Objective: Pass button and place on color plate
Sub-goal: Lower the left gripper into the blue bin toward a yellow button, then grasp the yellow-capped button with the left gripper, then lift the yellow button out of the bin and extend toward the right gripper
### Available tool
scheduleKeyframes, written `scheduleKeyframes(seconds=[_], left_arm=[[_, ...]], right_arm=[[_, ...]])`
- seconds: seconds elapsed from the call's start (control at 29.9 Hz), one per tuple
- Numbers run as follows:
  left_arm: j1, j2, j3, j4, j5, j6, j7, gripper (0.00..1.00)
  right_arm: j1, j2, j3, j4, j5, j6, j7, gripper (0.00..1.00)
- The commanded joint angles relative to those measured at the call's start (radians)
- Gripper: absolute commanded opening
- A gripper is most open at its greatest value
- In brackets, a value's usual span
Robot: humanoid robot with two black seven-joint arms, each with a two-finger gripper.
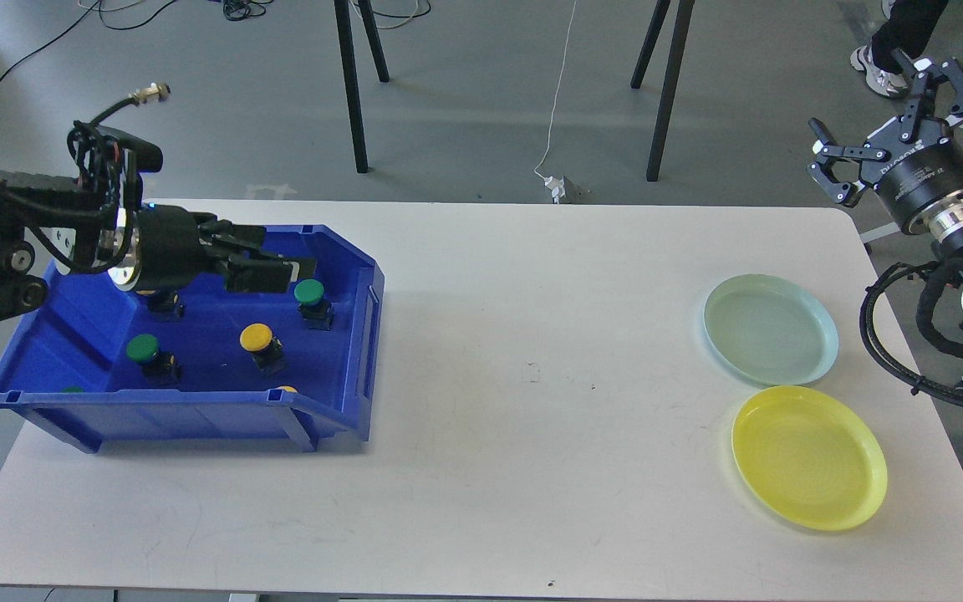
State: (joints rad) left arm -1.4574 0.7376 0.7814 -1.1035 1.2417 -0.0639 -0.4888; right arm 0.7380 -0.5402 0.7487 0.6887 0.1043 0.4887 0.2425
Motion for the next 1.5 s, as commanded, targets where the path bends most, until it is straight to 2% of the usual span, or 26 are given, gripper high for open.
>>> scheduleKeyframes(seconds=[0.0,0.17,0.4,0.67,0.9,1.17,1.24,1.37,1.4,1.47], left_arm=[[0.008,-0.040,0.061,0.037,0.004,-0.008,0.000,0.99],[0.037,-0.047,0.059,0.053,0.002,-0.039,0.000,0.99],[0.132,-0.145,0.050,0.206,0.002,-0.053,0.000,0.99],[0.169,-0.147,0.049,0.226,-0.005,-0.053,0.000,0.99],[0.204,-0.187,0.029,0.321,-0.008,-0.053,0.000,0.95],[0.209,-0.193,0.029,0.326,-0.008,-0.053,0.000,0.90],[0.218,-0.193,0.029,0.326,-0.008,-0.053,0.000,0.82],[0.227,-0.193,0.030,0.327,-0.001,-0.050,0.000,0.46],[0.227,-0.193,0.029,0.327,0.001,-0.048,0.000,0.41],[0.227,-0.191,0.027,0.326,0.002,-0.042,0.000,0.36]], right_arm=[[-0.012,-0.003,0.001,0.000,0.000,0.000,0.000,1.00],[-0.023,-0.011,0.001,0.000,0.000,0.000,0.001,1.00],[-0.031,-0.012,0.001,0.000,0.000,0.000,0.001,1.00],[-0.037,-0.009,0.001,-0.001,0.000,0.000,0.001,1.00],[-0.037,-0.003,0.001,-0.017,0.000,0.000,0.001,1.00],[-0.049,-0.004,0.001,-0.021,0.000,0.000,0.001,1.00],[-0.051,-0.004,0.001,-0.021,0.000,0.000,0.001,1.00],[-0.051,-0.006,0.001,-0.021,0.000,0.000,0.001,1.00],[-0.051,-0.006,0.001,-0.021,0.000,0.000,0.001,1.00],[-0.051,-0.006,0.001,-0.021,0.000,0.000,0.001,1.00]])
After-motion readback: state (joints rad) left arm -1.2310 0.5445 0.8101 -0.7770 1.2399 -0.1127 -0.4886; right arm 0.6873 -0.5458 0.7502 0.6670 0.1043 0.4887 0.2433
